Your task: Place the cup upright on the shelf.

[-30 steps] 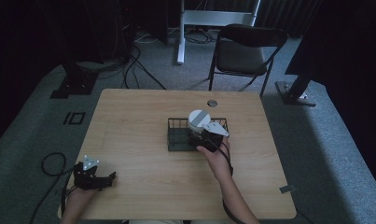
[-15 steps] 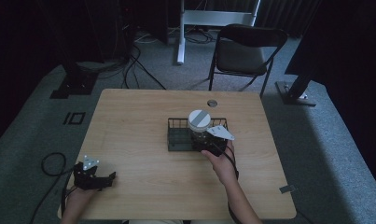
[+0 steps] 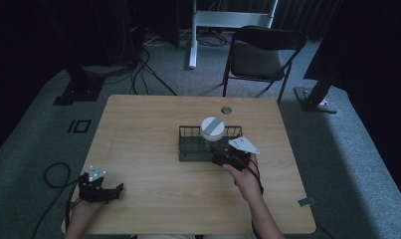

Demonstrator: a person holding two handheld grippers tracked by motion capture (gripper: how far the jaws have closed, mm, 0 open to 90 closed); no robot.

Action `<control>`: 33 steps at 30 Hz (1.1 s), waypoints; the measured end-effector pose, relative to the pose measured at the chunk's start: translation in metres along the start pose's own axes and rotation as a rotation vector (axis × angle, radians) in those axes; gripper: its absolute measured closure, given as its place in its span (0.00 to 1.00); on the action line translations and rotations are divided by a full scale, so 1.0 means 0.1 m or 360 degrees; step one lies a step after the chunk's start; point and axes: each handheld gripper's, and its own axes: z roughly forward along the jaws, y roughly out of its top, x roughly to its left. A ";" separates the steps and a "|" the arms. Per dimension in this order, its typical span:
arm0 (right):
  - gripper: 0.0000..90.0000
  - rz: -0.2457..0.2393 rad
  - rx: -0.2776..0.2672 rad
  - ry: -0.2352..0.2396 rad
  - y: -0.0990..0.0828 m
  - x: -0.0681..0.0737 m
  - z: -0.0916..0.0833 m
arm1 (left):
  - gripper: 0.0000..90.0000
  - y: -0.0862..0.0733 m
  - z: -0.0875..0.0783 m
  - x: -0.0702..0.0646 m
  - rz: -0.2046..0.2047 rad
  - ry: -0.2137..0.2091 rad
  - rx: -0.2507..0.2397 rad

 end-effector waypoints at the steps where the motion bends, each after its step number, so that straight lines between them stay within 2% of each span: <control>1: 0.13 -0.0004 0.0001 -0.0002 -0.01 -0.01 -0.01 | 0.00 0.00 0.00 0.00 0.0000 0.0000 0.0000; 9: 0.13 0.0006 0.0011 -0.0005 -0.10 -0.11 -0.10 | 0.00 0.00 0.00 0.00 0.0000 0.0000 0.0000; 22: 0.13 0.0011 0.0019 -0.0069 -0.26 -0.31 -0.22 | 0.00 0.00 0.00 0.00 0.0000 0.0000 0.0000; 33: 0.13 0.0027 0.0068 -0.0099 -0.44 -0.46 -0.26 | 0.00 0.00 0.00 0.00 0.0000 0.0000 0.0000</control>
